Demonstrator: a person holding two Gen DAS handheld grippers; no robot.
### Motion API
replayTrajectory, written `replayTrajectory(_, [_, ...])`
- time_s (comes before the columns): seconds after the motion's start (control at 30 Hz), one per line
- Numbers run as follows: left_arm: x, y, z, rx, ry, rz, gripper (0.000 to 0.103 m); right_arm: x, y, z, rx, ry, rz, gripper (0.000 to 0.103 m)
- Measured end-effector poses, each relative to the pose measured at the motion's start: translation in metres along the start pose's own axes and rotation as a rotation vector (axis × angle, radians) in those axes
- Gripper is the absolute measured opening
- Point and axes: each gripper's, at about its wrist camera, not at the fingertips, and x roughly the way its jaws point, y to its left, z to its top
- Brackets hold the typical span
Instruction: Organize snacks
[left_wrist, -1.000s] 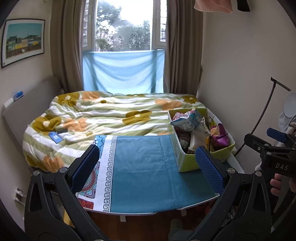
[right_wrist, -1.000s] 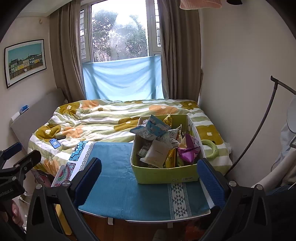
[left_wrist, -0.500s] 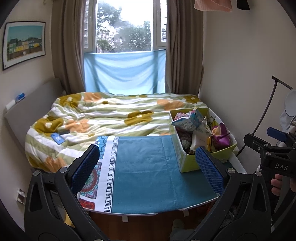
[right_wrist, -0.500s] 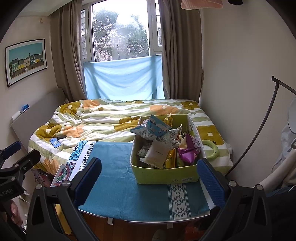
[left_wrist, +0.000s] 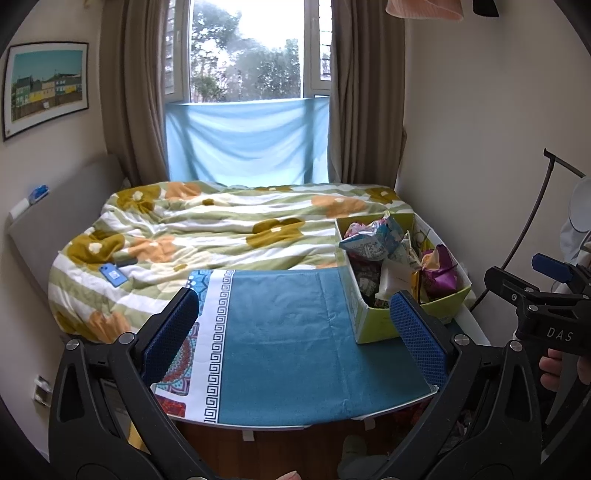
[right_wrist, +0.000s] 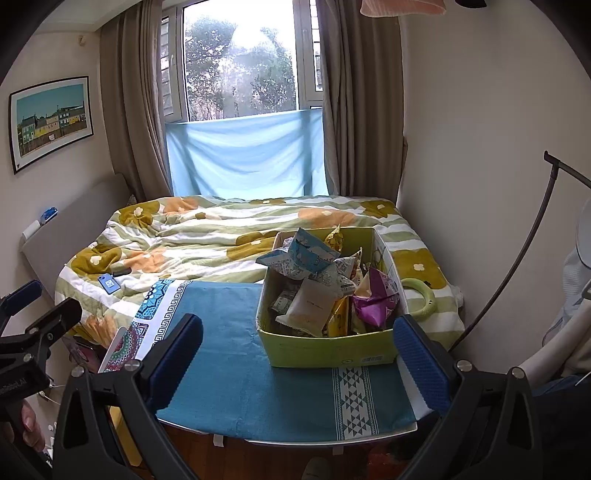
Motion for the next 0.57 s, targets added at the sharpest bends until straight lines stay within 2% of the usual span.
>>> replayTrajectory(0.57, [0.0035, 0.0039, 0.0029, -0.003, -0.006, 0.020, 0.103, 0.0050, -0.0022, -0.0016, 0.014, 0.002, 0.014, 0.103])
